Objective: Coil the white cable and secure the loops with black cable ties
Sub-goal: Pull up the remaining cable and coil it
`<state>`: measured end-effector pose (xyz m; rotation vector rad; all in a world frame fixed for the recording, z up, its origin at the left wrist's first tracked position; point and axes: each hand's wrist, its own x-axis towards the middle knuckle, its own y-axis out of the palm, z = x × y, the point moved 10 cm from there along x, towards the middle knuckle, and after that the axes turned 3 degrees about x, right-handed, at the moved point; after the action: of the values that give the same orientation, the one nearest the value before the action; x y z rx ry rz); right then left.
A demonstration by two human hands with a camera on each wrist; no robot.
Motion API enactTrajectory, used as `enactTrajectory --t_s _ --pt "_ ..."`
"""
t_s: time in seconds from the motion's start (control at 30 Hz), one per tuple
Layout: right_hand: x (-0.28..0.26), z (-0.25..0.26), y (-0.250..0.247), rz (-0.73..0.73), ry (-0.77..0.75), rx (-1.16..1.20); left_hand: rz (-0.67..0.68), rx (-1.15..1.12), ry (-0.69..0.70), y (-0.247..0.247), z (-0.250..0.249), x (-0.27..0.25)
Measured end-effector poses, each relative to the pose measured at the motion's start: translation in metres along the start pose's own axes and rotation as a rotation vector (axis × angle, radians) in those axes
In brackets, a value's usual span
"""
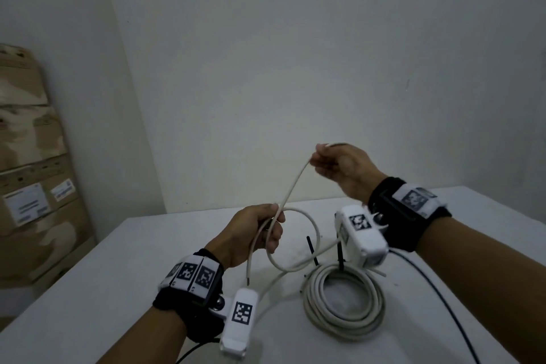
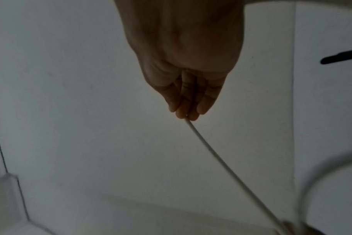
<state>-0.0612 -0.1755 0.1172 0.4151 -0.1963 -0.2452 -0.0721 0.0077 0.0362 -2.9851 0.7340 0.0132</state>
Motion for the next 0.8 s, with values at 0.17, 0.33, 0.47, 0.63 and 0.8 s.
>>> enactTrajectory --t_s 0.17,0.33,0.47,0.63,0.8 --pt "0.009 0.014 -0.031 -0.071 -0.037 0.131 0.024 0.065 0.036 -0.005 -0.017 -0.004" --pt "-0.02 -0.03 -0.016 0.2 0.212 -0.281 -0.05 0.153 0.188 -0.015 -0.061 0.002" --pt "-0.055 -0.052 0.022 0.449 -0.054 -1.037 -0.099 0.191 0.2 -0.019 -0.071 0.005" --pt "-0.074 -0.075 0.043 0.568 -0.354 -1.613 -0.127 0.147 0.166 -0.019 -0.058 0.007" --pt "-0.082 -0.087 0.044 0.555 -0.473 -1.72 -0.132 0.1 0.147 -0.019 -0.052 0.007"
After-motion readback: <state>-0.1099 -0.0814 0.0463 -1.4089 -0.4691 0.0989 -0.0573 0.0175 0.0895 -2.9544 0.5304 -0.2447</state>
